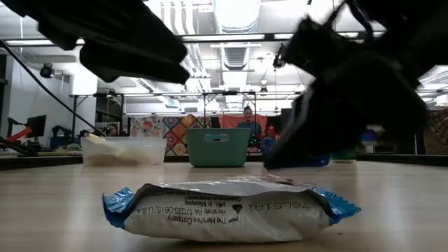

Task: Sort candy
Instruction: Put the red candy into the blue bin

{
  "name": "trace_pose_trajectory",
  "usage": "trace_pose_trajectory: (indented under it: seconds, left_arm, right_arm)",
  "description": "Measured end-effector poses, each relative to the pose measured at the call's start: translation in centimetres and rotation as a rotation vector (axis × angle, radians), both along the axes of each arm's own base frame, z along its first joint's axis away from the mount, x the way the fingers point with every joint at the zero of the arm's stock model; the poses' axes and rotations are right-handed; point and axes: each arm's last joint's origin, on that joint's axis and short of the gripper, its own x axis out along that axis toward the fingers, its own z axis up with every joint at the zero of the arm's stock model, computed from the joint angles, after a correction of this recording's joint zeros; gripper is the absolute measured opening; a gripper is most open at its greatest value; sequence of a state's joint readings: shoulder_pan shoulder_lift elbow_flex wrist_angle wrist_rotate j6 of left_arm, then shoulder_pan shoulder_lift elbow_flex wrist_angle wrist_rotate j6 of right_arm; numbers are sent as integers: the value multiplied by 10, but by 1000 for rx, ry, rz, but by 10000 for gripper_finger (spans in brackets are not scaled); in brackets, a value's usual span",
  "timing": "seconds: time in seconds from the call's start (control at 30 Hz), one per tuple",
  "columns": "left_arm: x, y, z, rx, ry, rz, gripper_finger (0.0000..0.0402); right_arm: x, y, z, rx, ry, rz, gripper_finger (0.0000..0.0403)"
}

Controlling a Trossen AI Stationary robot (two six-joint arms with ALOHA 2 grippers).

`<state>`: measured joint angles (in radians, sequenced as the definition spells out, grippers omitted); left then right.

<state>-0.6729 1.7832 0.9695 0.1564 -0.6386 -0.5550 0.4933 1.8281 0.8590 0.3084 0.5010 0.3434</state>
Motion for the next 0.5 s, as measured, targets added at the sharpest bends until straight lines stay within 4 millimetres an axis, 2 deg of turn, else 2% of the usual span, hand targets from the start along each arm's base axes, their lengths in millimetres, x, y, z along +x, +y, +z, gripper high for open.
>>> trace_pose_trajectory:
  seconds: [0.13,0.3,0.4,0.5]
  left_arm:
    - [2,5,1,68,-39,90,166]
    - [7,16,0,85,-38,127,158]
    - [11,24,-5,84,-20,138,137]
    - [16,28,-14,96,-2,144,96]
  right_arm:
    - [7,-6,21,76,-37,-29,171]
    - [6,-17,43,339,37,-101,171]
    - [1,-25,47,496,130,-154,171]
    - [-5,-27,44,555,175,-178,171]
